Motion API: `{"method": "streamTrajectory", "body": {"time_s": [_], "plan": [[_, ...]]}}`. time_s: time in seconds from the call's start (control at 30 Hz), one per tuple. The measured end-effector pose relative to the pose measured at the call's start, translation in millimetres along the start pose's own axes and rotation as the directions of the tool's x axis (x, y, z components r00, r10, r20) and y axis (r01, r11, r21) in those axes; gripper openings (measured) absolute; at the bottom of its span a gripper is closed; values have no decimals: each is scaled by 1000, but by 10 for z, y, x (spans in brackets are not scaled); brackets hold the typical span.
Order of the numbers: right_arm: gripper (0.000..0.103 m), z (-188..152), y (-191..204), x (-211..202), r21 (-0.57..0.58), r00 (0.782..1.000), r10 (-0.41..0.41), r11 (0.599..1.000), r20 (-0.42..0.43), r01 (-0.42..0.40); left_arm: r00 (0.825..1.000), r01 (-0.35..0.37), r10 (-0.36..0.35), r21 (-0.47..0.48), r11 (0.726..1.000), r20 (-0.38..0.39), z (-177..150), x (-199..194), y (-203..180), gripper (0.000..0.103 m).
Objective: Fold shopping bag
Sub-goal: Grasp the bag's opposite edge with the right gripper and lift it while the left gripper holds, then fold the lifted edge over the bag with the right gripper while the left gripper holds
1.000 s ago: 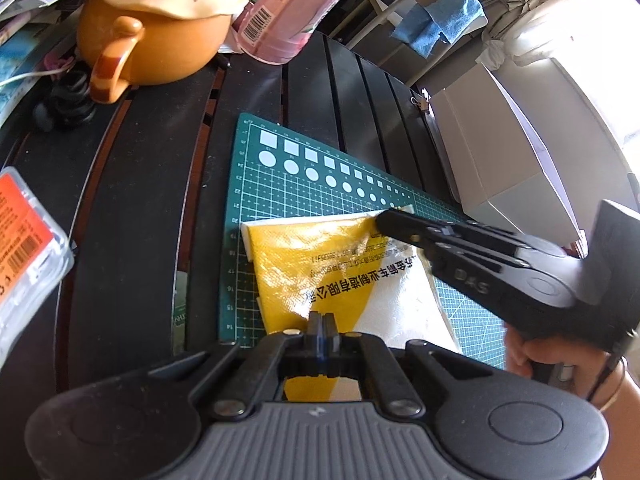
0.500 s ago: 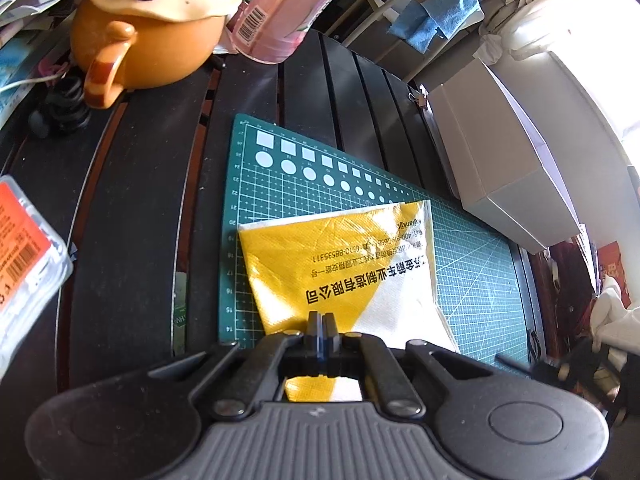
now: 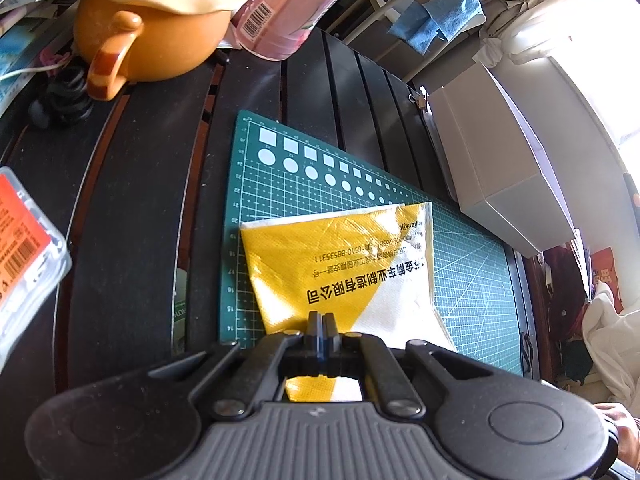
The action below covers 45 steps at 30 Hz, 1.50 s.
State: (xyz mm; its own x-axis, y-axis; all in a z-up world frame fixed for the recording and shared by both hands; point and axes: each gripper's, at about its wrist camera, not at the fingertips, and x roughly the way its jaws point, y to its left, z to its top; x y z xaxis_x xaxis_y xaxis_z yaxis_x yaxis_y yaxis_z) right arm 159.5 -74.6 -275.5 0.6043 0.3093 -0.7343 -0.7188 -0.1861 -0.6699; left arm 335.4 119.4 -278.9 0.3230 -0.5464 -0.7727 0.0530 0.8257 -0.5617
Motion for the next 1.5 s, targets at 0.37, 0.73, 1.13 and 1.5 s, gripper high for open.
{"method": "streamTrajectory", "body": {"time_s": [0.37,0.73,1.13,1.5], "plan": [[9,129,-256,310,7,998,44,999,42,-45,1000,2,-2,29,1000,7,-26,-5,-38,2],[10,27,-868,275,348,888,453,823,76,-450,992,-91,60,302,949,111,-235,-605,-300,25],[11,-388,-1273,624,632,743,630,485,227,-604,986,-124,-30,838,531,165,-924,-543,-868,38],[12,-430,-1289,668,627,734,628,469,259,-622,998,-65,62,789,611,34,-795,-49,-659,13]]}}
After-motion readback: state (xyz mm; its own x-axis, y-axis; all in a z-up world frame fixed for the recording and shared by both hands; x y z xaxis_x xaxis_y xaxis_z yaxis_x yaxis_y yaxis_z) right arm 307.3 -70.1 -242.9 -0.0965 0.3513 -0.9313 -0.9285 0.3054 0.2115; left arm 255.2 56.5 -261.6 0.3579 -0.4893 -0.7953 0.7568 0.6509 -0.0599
